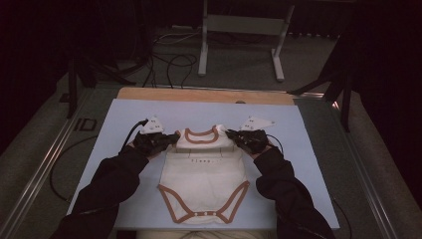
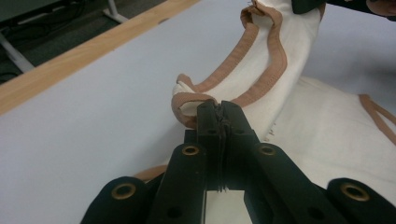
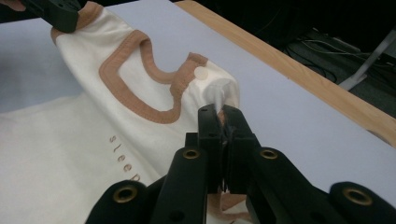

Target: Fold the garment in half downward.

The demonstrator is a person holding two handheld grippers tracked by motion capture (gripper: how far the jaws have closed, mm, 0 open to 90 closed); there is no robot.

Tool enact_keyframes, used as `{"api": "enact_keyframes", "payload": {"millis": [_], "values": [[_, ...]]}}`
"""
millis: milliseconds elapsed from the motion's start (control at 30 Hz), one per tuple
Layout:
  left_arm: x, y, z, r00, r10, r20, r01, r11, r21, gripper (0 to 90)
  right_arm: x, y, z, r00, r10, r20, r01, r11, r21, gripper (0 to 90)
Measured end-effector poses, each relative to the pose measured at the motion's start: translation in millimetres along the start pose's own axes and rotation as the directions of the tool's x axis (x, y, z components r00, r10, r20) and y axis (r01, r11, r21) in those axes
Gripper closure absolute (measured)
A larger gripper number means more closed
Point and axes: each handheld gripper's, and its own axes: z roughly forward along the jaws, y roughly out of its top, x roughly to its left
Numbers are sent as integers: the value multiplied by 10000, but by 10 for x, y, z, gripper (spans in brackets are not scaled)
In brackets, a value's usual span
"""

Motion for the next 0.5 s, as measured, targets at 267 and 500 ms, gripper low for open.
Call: {"api": "enact_keyframes", "payload": {"millis": [267,500], "values": [[-131,-121,-49,9999,-91,123,91,9999,-44,890,146,-118,-94,9997,-52,-258,53,10000,45,878],[-268,-234,-112,9994,-158,303,160,9999,-44,890,263,-244,-226,9985,93,-532,-94,10000,-15,879]]}}
